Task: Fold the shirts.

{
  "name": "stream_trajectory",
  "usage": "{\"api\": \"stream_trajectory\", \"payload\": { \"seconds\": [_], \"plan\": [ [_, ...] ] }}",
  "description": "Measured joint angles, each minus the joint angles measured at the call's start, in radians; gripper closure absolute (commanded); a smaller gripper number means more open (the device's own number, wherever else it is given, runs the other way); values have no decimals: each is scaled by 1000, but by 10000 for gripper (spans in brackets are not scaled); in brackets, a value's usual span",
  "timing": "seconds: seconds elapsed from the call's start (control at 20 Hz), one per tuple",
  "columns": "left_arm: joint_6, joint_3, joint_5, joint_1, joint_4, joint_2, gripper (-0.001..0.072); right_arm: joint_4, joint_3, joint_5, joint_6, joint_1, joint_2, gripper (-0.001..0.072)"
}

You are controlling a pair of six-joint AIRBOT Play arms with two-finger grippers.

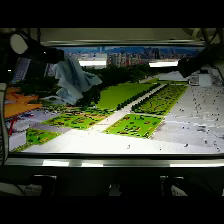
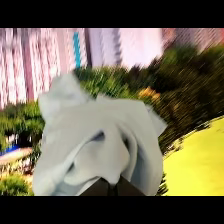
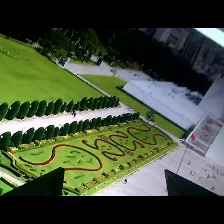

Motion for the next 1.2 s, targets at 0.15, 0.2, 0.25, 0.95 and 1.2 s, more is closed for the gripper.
{"api": "stream_trajectory", "payload": {
  "seconds": [0.15, 0.2, 0.25, 0.95, 1.2],
  "plan": [
    [21, -86, 43, -125, -7, 208, 680, -21, 39, 44, 21, 0, 119, 44],
    [22, -129, 52, -175, -7, 255, 679, -25, 46, 80, 26, 0, 159, 44],
    [22, -174, 58, -225, -7, 285, 679, -28, 51, 117, 29, 0, 193, 44],
    [-90, -446, 130, -552, -35, 85, -13, -12, 35, 498, 58, 0, 212, 42],
    [-96, -509, -37, -185, -29, 84, -13, 157, -251, 461, 43, 0, 150, 31]
  ]
}}
